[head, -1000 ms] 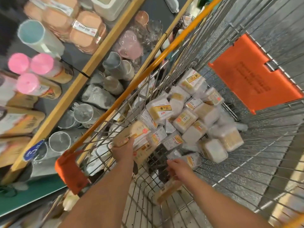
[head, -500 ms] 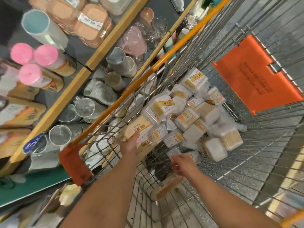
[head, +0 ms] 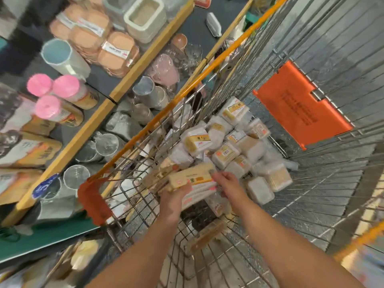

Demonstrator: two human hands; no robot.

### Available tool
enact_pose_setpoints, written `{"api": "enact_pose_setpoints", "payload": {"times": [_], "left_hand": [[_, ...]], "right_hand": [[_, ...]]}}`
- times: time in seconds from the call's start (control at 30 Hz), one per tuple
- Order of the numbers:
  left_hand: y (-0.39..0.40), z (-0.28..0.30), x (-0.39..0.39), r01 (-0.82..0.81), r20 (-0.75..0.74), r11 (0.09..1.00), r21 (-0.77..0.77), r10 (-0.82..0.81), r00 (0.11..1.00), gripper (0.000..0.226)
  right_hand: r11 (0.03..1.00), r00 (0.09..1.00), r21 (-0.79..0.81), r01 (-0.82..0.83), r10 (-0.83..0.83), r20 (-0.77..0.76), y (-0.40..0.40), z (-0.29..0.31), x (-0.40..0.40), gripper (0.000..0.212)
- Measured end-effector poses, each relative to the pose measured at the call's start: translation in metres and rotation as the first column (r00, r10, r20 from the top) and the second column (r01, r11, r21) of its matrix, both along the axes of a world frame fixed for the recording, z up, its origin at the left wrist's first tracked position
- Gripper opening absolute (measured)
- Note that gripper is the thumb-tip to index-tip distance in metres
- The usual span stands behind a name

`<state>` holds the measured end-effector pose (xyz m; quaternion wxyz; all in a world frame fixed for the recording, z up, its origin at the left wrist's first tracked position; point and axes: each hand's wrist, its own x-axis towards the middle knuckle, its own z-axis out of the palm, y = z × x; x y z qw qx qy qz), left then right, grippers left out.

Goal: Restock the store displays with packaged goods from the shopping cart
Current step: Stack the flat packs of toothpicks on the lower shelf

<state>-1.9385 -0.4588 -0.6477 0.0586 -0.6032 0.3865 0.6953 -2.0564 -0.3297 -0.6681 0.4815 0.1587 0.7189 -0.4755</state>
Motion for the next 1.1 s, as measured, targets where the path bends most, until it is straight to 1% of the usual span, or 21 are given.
{"api": "enact_pose_setpoints", "payload": {"times": [0.03, 0.07, 0.1, 0.13, 0.2, 0.23, 0.27, 0.3, 0.37, 0.4, 0.47, 0.53, 0.6, 0.67, 0.77, 0.83, 0.9, 1.0, 1.1], "left_hand": [[0.0, 0.001, -0.002, 0.059, -0.041, 0.997, 0.045, -0.058, 0.998, 0.036], [0.0, -0.004, -0.003, 0.128, -0.065, 0.989, 0.069, -0.124, 0.99, 0.047], [-0.001, -0.003, -0.006, 0.202, -0.059, 0.976, 0.082, -0.198, 0.978, 0.06], [-0.001, -0.006, -0.008, 0.254, -0.053, 0.965, 0.069, -0.251, 0.967, 0.067], [-0.001, -0.008, -0.011, 0.312, -0.029, 0.949, 0.047, -0.31, 0.95, 0.073], [-0.002, -0.006, -0.013, 0.331, -0.019, 0.942, 0.063, -0.33, 0.944, 0.074], [-0.003, -0.007, -0.015, 0.335, -0.041, 0.939, 0.072, -0.333, 0.942, 0.072], [-0.005, -0.009, -0.014, 0.35, -0.028, 0.934, 0.074, -0.348, 0.937, 0.066], [-0.011, -0.016, -0.013, 0.304, 0.005, 0.953, 0.023, -0.304, 0.953, 0.051], [-0.015, -0.023, -0.012, 0.231, 0.033, 0.973, -0.022, -0.23, 0.973, 0.045], [-0.029, -0.034, -0.009, 0.084, 0.153, 0.985, -0.149, -0.061, 0.986, 0.036], [-0.041, -0.054, 0.0, 0.039, 0.286, 0.975, -0.217, 0.025, 0.958, 0.047], [-0.049, -0.073, 0.006, -0.015, 0.35, 0.981, -0.194, 0.083, 0.933, 0.055], [-0.052, -0.079, 0.005, -0.097, 0.373, 0.983, -0.158, 0.15, 0.915, 0.061], [-0.053, -0.085, 0.0, -0.155, 0.39, 0.983, -0.1, 0.182, 0.903, 0.075], [-0.054, -0.089, -0.001, -0.172, 0.391, 0.977, -0.124, 0.207, 0.897, 0.08], [-0.055, -0.094, 0.001, -0.169, 0.429, 0.977, -0.13, 0.209, 0.878, 0.083], [-0.052, -0.093, 0.002, -0.204, 0.414, 0.971, -0.121, 0.236, 0.879, 0.074], [-0.052, -0.09, -0.001, -0.182, 0.345, 0.975, -0.125, 0.215, 0.914, 0.061]], "right_hand": [[0.999, 0.997, -0.025, 0.021, -0.019, 0.069, 0.003, -0.001, -0.003, 0.04], [0.996, 0.988, -0.054, 0.065, -0.057, 0.147, 0.006, -0.001, -0.004, 0.037], [0.991, 0.973, -0.071, 0.112, -0.095, 0.211, 0.009, 0.001, -0.006, 0.033], [0.987, 0.962, -0.081, 0.138, -0.115, 0.247, 0.011, 0.003, -0.006, 0.029], [0.985, 0.961, -0.089, 0.149, -0.123, 0.248, 0.018, -0.001, -0.003, 0.026], [0.984, 0.965, -0.093, 0.149, -0.125, 0.23, 0.021, -0.002, -0.002, 0.027], [0.983, 0.967, -0.102, 0.154, -0.128, 0.222, 0.022, -0.004, 0.0, 0.028], [0.98, 0.967, -0.115, 0.162, -0.134, 0.216, 0.022, -0.005, 0.001, 0.028], [0.976, 0.97, -0.121, 0.18, -0.155, 0.188, 0.024, -0.008, 0.001, 0.022], [0.975, 0.972, -0.116, 0.189, -0.169, 0.164, 0.025, -0.008, -0.001, 0.02], [0.971, 0.971, -0.094, 0.22, -0.208, 0.123, 0.029, -0.011, -0.005, 0.027], [0.966, 0.963, -0.058, 0.254, -0.246, 0.114, 0.036, -0.017, -0.006, 0.037], [0.958, 0.954, -0.039, 0.285, -0.28, 0.105, 0.041, -0.024, -0.008, 0.035], [0.955, 0.952, -0.014, 0.295, -0.292, 0.093, 0.044, -0.03, -0.008, 0.034], [0.949, 0.944, -0.003, 0.317, -0.315, 0.093, 0.043, -0.036, -0.004, 0.035], [0.939, 0.933, 0.003, 0.345, -0.343, 0.103, 0.041, -0.039, 0.0, 0.037], [0.932, 0.926, 0.004, 0.362, -0.36, 0.109, 0.038, -0.039, 0.0, 0.039], [0.936, 0.929, -0.006, 0.353, -0.349, 0.125, 0.036, -0.038, -0.001, 0.04], [0.94, 0.935, -0.023, 0.34, -0.335, 0.118, 0.035, -0.036, -0.003, 0.038]]}}
